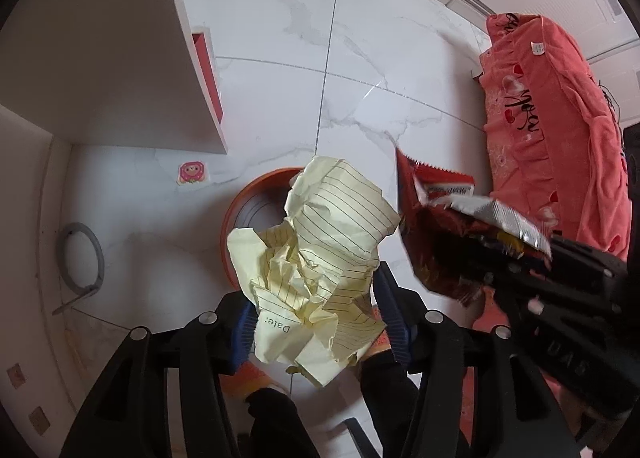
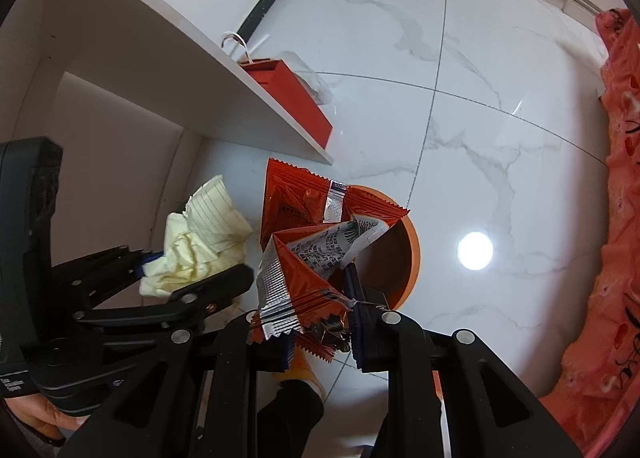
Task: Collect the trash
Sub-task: 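Carry the paper and snack bag with both tools over the orange bucket, then open the left tool over the bucket while the right tool releases the snack bag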
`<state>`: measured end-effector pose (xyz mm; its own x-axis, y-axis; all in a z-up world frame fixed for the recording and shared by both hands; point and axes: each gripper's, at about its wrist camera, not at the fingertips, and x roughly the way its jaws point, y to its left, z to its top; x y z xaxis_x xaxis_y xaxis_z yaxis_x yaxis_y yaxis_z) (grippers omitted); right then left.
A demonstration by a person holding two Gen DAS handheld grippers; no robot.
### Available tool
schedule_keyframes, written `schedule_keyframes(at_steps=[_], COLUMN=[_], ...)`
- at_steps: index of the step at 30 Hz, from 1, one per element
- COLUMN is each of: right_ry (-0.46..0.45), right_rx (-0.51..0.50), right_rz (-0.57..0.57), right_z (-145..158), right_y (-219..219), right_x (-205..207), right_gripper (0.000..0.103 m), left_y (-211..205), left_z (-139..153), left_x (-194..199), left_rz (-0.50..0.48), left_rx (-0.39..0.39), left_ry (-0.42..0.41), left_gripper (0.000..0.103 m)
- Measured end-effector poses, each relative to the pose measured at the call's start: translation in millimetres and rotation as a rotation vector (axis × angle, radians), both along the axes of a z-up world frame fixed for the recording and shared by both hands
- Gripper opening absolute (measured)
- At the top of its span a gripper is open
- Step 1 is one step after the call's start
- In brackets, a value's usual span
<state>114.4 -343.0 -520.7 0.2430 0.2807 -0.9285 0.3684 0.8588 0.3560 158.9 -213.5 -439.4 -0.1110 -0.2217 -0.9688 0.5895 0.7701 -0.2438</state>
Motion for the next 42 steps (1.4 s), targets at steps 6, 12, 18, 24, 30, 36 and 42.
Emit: schedule_keyframes(at_steps=[6,12,18,24,30,36,42], right_ry=[0.006,0.002,-0.001,0.008,0.000,-0.007,-0.012], right_rx=[0.014,0.019,0.029,0.036,0.051,0.051,0.047], right_rz=[-0.003,0.020,0.020,0.025,0.023,0.031,0.034], right_z=[-7,-4,-2,-1,3,8,18], right_y=[-3,-2,2,5,6,9,12], right_x=[0,3,5,5,5,6,3], right_gripper=[0.024,0.028,0.040,0.047,0.058,0.058,0.058], left_y=[6,5,5,4,9,14,14], left_z=[-17,-18,-20,-20,-19,-17,-8], left_x=[0,2,4,3,2,1,0], left_rz=[-0.003,-0.002,-0.016,-0.026,-0.016,-0.016,-0.013], left_rx=[0.025,0.021,0.039,0.057,0.075,0.078,0.068], left_ry=[-0.011,-0.027,-0.036,-0.042,-0.045,-0.043,-0.048], left_gripper=[0.073,0.076,0.076,0.076,0.076,0.076,0.076])
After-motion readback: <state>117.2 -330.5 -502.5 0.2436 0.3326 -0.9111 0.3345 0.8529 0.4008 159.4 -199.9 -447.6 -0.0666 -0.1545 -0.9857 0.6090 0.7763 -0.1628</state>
